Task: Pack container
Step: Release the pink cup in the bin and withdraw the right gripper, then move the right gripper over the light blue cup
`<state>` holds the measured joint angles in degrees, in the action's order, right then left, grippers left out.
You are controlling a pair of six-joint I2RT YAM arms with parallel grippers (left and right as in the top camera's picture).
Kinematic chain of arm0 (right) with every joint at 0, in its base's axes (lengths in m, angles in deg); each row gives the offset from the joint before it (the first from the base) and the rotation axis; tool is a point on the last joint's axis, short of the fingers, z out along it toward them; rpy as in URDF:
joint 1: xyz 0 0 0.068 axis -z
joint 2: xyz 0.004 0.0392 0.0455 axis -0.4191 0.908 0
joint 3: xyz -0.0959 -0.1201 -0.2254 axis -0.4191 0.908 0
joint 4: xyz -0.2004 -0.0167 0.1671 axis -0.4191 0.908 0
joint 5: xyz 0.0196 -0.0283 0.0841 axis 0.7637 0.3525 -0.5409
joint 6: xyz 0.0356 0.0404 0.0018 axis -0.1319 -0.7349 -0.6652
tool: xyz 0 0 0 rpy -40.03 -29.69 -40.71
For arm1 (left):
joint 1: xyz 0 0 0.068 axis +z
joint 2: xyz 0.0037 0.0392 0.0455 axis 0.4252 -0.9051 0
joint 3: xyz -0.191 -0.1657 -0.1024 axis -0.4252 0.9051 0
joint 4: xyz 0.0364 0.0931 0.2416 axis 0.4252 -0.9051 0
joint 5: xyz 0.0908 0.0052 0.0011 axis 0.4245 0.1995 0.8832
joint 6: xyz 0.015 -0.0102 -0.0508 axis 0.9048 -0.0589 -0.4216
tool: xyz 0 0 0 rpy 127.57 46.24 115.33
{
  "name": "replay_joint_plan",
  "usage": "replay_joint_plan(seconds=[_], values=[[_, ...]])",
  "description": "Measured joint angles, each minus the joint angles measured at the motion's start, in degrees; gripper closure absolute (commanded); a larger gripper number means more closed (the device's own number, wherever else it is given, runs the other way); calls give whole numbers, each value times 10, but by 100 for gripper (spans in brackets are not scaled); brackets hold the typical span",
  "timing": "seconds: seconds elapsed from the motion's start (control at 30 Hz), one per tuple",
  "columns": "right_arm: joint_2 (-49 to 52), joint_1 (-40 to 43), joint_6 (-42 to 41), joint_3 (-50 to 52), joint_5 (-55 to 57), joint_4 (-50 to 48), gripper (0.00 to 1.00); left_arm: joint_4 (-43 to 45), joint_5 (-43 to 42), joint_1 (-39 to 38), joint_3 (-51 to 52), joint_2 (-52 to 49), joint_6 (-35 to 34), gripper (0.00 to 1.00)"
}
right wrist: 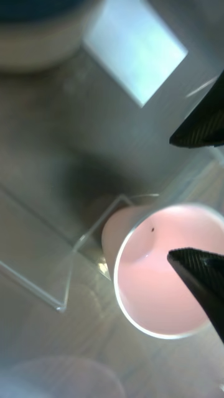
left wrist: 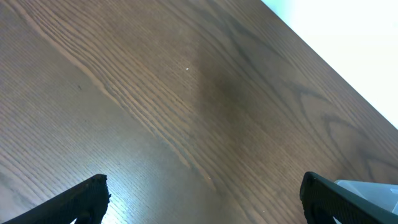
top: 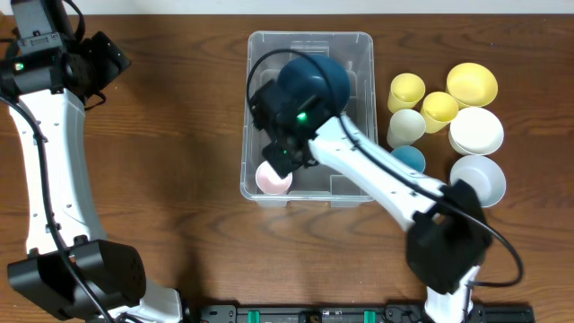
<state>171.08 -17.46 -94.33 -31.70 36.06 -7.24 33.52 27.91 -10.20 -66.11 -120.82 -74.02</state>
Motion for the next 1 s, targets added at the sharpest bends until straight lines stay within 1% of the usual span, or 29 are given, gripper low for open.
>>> replay_joint_plan(seconds=[0.07,0.17,0.27,0.4,0.57,0.77,0.87,1.0], values=[[-29,14,0,-8,0,8,38,0,0,0,0,0,0,2],[-82,43,-3,-19,2,21,39,0,0,0,0,0,0,2],[-140,93,-12,-29,16,45,39,0,0,0,0,0,0,2],[-179,180,-22,-33,37,78,37,0,0,0,0,0,0,2],[-176,297,-39,-33,51,102,37,0,0,0,0,0,0,2],[-148,415,-52,-33,56,98,37,0,0,0,0,0,0,2],[-123,457,-54,-33,59,91,38,0,0,0,0,0,0,2],[-87,479,-54,-33,58,89,39,0,0,0,0,0,0,2]])
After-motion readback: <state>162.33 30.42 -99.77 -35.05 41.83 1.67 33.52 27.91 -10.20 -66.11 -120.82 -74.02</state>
